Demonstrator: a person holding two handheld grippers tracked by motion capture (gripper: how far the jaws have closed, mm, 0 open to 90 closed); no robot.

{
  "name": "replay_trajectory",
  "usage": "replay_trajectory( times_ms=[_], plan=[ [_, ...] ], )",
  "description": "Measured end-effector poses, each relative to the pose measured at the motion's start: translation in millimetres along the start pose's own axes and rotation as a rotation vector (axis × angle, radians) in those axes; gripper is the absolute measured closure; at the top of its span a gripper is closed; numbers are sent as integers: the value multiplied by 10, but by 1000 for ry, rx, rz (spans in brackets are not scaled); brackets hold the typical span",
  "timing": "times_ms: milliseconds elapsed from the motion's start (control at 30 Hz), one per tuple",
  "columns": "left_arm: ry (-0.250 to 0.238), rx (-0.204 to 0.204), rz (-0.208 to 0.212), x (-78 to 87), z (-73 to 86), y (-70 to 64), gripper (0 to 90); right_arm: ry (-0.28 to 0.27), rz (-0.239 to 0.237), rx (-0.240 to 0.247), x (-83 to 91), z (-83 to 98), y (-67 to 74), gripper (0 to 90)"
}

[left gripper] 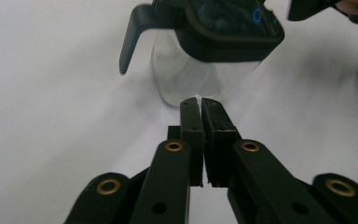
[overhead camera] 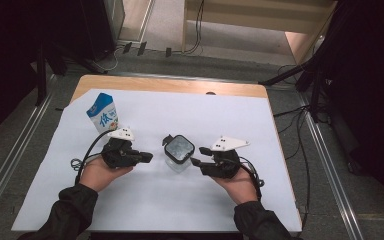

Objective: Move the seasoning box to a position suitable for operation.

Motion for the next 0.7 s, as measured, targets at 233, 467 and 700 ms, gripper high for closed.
replay_trajectory(
  times_ms=[233,467,700],
  plan=[
    [8,17,13,-201,-53,-36,900,49,41,-40,-177,60,-224,886],
    [1,28,10,-313,-79,-78,900,43,3,-101,-327,63,-331,900],
    [8,16,-7,-365,-75,-99,900,51,3,-86,-411,59,-306,900]
  ],
)
Point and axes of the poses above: each handheld gripper's, and its own axes: x roughly backward along the jaws, z roughly out of its underside, y roughly to its left, the point moved 5 cm from there along -x, roughly forward along the jaws, and after that the axes turned 2 degrees about z, right-handed, at the moved point
